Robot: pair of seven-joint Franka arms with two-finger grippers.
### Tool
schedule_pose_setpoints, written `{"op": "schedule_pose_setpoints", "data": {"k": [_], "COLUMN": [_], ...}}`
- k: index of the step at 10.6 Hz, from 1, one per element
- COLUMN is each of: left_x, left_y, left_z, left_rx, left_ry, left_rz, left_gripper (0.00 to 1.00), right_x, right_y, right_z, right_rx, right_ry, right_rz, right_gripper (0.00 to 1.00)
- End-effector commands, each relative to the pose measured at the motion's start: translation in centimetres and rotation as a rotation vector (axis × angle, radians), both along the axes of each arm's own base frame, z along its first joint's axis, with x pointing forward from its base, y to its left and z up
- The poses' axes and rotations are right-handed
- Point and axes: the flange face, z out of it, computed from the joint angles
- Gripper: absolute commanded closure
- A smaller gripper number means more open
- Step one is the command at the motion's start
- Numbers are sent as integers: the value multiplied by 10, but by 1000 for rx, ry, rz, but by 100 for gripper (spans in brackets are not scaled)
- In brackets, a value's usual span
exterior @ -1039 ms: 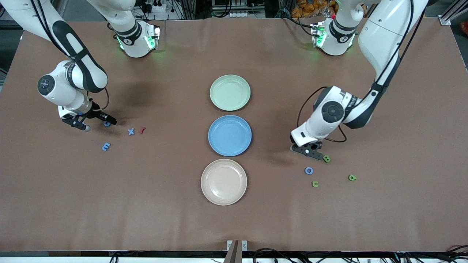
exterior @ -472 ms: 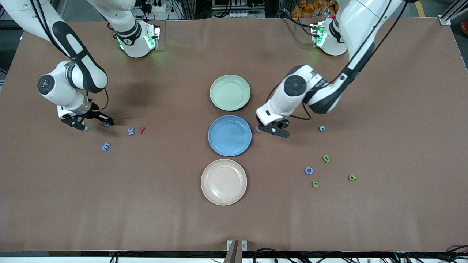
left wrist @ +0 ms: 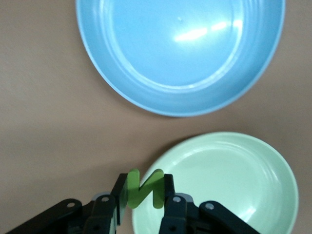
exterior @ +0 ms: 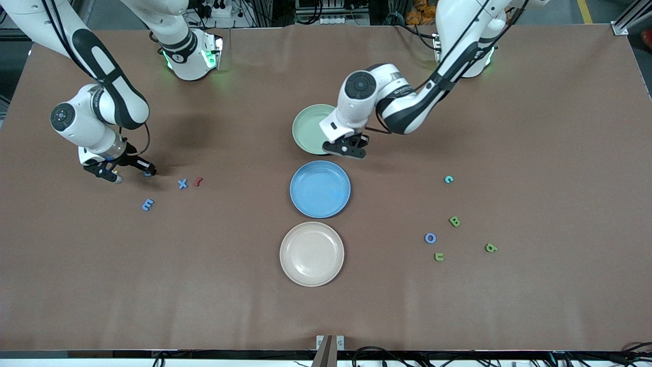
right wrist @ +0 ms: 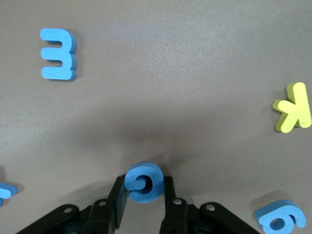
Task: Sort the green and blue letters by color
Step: 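Release the N on the green plate while the right gripper lifts blue C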
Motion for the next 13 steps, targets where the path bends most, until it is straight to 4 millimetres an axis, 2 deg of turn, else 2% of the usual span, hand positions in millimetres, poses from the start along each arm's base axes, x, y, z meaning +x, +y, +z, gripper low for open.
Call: {"op": "schedule_pose_setpoints", "data": {"k": [1,2,3,4,5,6,7,8,9,10,11,12,13], "left_x": [-52,-67,-82,-84,-84,-83,-78,-65,-46,-19,19,52,75], "left_y": [-34,-43,-52,-54,-54,-55,-58,-56,-48,-31,-3,26,49], "left_z": [4,2,-3,-5,-6,-4,2,8,18,27,30,31,29], "left_rx": [32,36,43,44,45,42,29,17,8,0,4,6,8], "left_ry": [-6,0,11,17,20,18,11,2,-17,-35,-71,-86,-91], "left_rz": [58,78,101,119,124,133,144,162,186,225,191,149,114], "left_gripper": [100,100,92,67,21,0,0,0,0,0,0,0,0], "right_x": [9,20,33,44,59,75,91,108,117,120,124,131,137], "right_y": [-5,-2,9,27,47,81,132,170,208,237,274,315,365], "right_z": [4,23,51,73,90,105,117,136,142,142,138,134,124], "right_rx": [-8,-9,-5,-2,-2,0,-1,2,12,19,31,44,58], "right_ry": [-22,-22,6,23,17,-4,-38,-78,-77,-66,-66,-72,-72], "right_rz": [9,17,46,88,121,150,199,201,225,263,318,344,340], "right_gripper": [94,97,97,97,97,97,97,97,97,97,97,97,97]}}
